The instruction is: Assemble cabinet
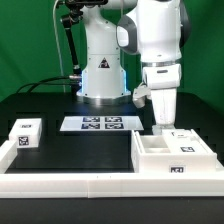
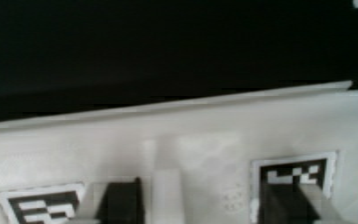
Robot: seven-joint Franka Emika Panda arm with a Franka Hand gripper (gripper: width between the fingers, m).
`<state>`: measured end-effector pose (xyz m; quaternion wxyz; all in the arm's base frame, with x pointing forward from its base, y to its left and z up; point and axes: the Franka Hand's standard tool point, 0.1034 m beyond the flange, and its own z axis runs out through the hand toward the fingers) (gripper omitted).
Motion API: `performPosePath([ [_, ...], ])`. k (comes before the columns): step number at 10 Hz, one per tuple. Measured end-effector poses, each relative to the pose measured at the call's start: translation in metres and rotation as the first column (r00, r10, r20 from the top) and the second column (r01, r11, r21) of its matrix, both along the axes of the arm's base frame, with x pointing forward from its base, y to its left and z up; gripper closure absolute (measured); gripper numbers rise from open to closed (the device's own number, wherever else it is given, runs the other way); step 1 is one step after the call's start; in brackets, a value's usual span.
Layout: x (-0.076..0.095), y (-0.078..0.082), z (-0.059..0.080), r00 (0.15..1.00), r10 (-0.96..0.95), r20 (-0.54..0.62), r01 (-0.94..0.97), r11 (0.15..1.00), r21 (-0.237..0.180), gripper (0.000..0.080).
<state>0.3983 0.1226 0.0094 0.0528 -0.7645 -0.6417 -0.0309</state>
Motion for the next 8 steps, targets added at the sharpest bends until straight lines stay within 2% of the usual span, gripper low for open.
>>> performPosePath([
  [1, 0.0001, -0.0009, -0.0003, 1.0, -0.002, 0.0, 0.002, 1.0, 0.0, 0.0732],
  [8, 0.0018, -0.0012, 0.0015, 1.0, -0.003, 0.006, 0.003, 1.0, 0.0, 0.0731],
])
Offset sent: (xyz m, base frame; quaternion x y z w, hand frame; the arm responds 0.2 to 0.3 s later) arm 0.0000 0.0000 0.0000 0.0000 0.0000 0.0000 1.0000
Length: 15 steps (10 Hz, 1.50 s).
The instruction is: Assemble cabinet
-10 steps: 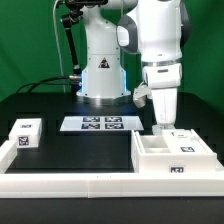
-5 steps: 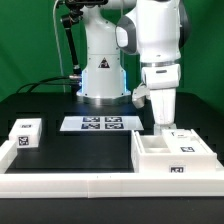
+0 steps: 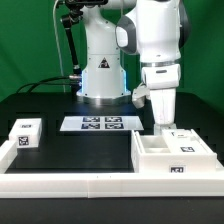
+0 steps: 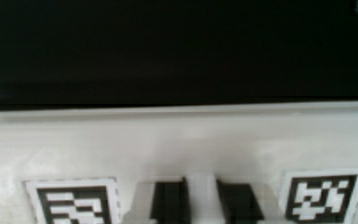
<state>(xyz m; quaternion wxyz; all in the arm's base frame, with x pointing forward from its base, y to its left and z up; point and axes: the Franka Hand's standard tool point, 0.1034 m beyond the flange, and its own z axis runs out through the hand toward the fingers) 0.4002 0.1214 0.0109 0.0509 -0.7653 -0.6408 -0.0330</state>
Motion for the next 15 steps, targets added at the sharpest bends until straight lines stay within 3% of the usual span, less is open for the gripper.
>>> performPosePath([
  [5, 0.014, -0.018, 0.033, 1.0, 0.005, 0.007, -0.005, 0.999, -0.051, 0.0729],
  [9, 0.028, -0.045, 0.038, 1.0, -0.008, -0.003, 0.008, 0.998, -0.062, 0.0729],
  [15, 0.028, -0.049, 0.039, 1.0, 0.001, -0.02, -0.002, 0.998, -0.069, 0.0729],
])
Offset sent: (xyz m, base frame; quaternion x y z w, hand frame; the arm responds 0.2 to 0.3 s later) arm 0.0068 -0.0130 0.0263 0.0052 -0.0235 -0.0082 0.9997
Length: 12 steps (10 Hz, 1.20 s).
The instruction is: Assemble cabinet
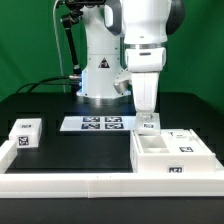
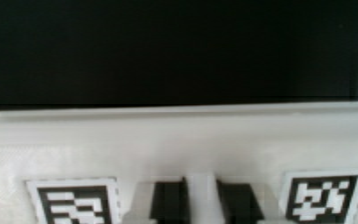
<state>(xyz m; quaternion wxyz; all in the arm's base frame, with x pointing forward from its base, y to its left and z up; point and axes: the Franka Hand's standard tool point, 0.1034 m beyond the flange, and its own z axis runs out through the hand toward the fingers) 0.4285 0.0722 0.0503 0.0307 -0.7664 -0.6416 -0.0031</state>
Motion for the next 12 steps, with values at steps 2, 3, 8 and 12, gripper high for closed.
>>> performPosePath([
  [2, 0.001, -0.002, 0.006, 1.0, 0.013, 0.001, -0.013, 1.0, -0.007, 0.0729],
  [3, 0.001, -0.003, 0.005, 1.0, 0.013, 0.001, -0.013, 1.0, -0.007, 0.0729],
  [8, 0.014, -0.01, 0.006, 0.998, 0.056, 0.005, -0.056, 0.998, -0.002, 0.0729],
  [12, 0.02, -0.016, 0.004, 0.994, 0.106, 0.007, -0.106, 0.994, 0.005, 0.0729],
])
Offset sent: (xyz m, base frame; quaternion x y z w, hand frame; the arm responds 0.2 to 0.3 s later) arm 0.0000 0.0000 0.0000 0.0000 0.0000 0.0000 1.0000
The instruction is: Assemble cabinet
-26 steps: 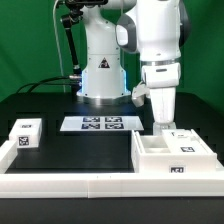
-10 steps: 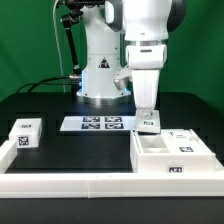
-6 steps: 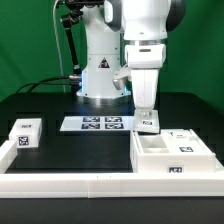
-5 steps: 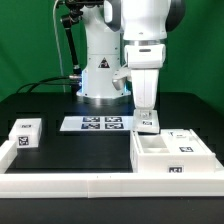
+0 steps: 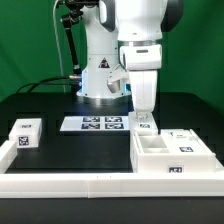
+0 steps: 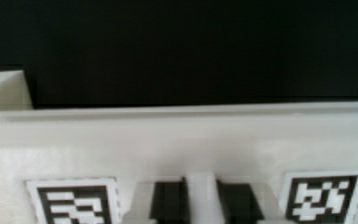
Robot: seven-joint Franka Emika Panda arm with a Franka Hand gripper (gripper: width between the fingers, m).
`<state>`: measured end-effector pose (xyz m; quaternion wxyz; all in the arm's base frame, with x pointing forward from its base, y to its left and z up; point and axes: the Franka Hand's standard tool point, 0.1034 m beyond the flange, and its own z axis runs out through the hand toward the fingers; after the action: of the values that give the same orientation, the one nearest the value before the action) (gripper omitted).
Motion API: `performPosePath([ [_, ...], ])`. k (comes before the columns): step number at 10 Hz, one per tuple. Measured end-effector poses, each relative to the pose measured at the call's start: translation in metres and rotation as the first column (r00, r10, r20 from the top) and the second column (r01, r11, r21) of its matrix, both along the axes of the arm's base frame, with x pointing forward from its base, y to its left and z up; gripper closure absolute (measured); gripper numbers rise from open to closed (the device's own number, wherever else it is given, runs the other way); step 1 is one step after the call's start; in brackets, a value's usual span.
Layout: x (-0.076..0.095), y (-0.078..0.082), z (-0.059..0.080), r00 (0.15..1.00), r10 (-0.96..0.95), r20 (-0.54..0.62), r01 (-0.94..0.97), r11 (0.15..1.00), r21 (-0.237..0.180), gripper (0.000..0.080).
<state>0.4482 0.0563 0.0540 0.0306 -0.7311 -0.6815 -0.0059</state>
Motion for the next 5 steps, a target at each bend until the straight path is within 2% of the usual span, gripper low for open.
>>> performPosePath([
  [5, 0.0071, 0.0014, 0.0042, 1.0, -0.012, 0.004, 0.012, 1.0, -0.002, 0.0729],
])
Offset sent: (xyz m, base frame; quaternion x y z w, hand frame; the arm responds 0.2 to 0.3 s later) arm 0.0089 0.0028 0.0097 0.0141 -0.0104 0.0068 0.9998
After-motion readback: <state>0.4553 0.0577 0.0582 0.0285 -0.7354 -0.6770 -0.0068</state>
